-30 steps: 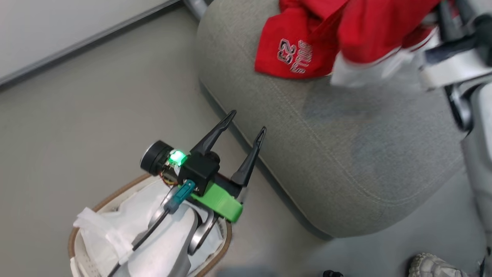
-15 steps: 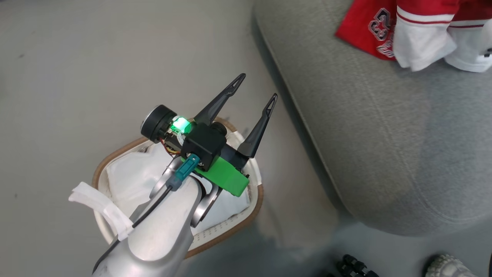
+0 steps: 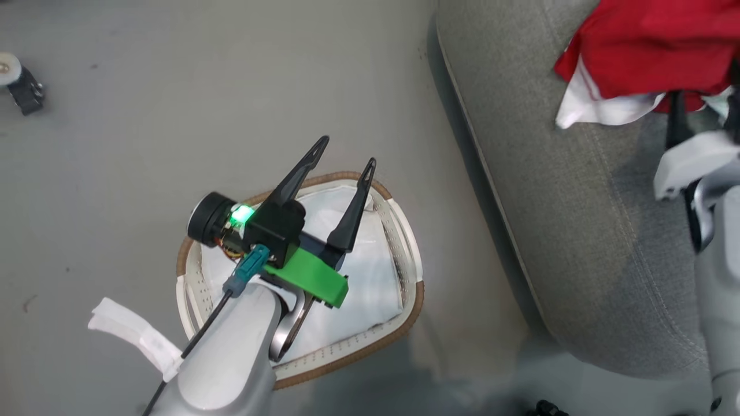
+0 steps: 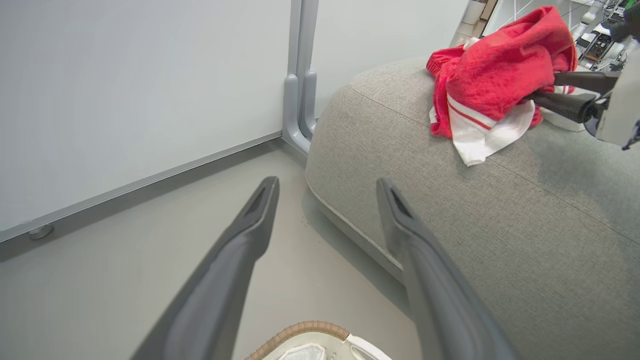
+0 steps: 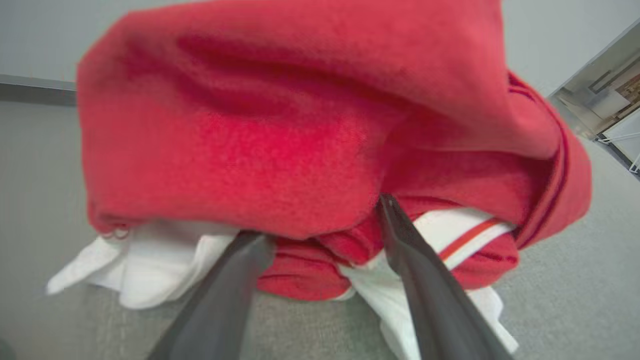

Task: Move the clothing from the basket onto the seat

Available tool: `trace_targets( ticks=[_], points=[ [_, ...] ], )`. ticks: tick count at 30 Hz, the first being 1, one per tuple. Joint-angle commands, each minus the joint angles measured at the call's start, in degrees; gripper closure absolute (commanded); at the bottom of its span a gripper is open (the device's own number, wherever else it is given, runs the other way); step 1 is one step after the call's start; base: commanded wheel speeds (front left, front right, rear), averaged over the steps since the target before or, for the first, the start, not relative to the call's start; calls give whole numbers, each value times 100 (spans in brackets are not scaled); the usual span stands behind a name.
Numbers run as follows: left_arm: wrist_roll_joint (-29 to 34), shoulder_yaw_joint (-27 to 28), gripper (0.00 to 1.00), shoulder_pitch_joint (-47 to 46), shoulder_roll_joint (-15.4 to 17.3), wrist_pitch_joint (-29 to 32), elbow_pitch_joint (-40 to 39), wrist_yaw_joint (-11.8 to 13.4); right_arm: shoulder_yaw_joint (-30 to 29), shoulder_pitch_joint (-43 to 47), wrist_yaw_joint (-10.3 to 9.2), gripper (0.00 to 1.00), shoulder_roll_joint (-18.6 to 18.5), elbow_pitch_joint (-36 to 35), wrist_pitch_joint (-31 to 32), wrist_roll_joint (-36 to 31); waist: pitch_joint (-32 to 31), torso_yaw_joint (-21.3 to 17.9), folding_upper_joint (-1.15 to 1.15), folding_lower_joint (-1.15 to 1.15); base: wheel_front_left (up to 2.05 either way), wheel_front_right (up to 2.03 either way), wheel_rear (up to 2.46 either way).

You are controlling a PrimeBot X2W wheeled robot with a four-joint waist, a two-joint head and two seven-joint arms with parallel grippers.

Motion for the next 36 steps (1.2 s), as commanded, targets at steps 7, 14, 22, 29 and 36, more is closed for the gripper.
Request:
trace_targets(
  ticks=[7, 14, 22, 29, 36],
  points=[
    [45, 553, 0, 629, -56, -2, 100, -15, 440, 1137, -8, 0, 321, -701, -2, 558, -1021, -65, 0, -1, 0, 0, 0],
    [232, 1314, 0, 1266, -151, -1, 193, 4, 1221, 1776, -8, 0, 522, -1394, -4, 963, -1603, 257, 0, -1, 0, 0, 0],
    [434, 2184, 0, 1801, -206, -2, 267, 132, 1607, 2157, -8, 0, 713, -1641, -3, 1316, -2055, 723, 0, -1, 0, 0, 0],
    [519, 2786, 0, 2217, -236, -2, 371, 192, 1754, 2582, -8, 0, 833, -1531, -4, 1470, -2379, 962, 0, -1, 0, 0, 0],
    [380, 3094, 0, 2687, -243, -2, 349, 144, 1913, 3148, -8, 0, 865, -1518, -4, 1403, -2698, 1030, 0, -1, 0, 0, 0]
  ],
)
